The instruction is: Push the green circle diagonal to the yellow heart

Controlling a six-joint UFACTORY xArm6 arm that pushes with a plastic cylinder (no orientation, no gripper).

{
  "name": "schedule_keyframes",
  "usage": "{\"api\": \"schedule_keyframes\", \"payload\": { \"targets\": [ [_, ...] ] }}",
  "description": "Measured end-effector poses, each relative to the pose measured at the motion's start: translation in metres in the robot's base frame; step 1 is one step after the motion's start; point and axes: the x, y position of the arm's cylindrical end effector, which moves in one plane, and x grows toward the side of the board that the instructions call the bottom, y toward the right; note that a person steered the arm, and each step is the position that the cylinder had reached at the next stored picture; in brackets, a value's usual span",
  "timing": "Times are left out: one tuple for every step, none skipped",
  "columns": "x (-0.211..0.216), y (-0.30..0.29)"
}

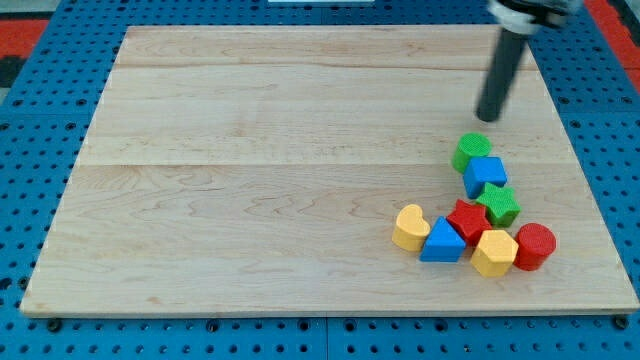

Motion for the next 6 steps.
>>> {"api": "schedule_keyframes", "payload": {
  "targets": [
    [0.05, 0.018],
    [0.046, -0.096],
    [0.02, -0.226],
    [0.004, -0.157],
    [0.006, -0.036],
    [0.074, 0.044]
  ]
}}
